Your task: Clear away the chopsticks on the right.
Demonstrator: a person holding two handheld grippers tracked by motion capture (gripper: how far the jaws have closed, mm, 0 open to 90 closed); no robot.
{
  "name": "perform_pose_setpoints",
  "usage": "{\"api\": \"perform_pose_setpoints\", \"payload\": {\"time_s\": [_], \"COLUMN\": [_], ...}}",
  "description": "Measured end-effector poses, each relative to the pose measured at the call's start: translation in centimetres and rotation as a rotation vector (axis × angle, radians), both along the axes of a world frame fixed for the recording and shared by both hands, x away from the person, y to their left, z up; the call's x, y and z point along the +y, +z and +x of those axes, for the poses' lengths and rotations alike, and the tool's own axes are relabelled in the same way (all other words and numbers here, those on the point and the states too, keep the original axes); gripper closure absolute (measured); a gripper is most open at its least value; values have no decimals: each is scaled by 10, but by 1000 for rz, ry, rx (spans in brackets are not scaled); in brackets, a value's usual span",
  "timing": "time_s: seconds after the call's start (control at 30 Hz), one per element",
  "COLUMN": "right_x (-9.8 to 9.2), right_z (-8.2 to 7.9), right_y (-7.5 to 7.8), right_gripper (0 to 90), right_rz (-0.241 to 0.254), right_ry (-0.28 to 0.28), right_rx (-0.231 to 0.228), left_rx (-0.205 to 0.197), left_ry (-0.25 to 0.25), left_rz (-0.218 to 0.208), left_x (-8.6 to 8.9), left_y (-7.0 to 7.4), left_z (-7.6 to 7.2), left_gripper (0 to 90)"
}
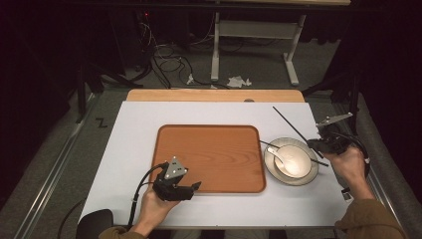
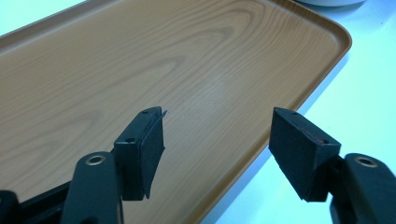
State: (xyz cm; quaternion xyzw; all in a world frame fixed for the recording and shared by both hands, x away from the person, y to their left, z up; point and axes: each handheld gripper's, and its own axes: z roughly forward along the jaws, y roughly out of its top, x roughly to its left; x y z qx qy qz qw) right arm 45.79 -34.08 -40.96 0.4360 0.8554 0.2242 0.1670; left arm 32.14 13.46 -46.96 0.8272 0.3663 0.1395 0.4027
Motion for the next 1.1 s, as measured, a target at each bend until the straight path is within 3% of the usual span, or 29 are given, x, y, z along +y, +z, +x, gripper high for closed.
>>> {"api": "perform_pose_setpoints", "payload": {"time_s": [0.13, 0.57, 0.83, 1.1], "right_x": [6, 38, 58, 78], "right_z": [-11, -46, -57, -64], "right_y": [14, 34, 36, 30], "right_gripper": [868, 867, 867, 867], "right_rz": [39, 24, 39, 51], "right_ry": [-1, 65, 95, 113], "right_rx": [-20, -61, -81, -40], "left_rx": [1, 9, 9, 11], "left_ry": [-1, -7, -9, -6], "left_rz": [-11, -9, -14, -15], "left_x": [1, -2, -2, -2], "left_y": [1, -1, -1, -1], "left_z": [-2, -2, -3, -3], "left_gripper": [353, 354, 353, 354]}}
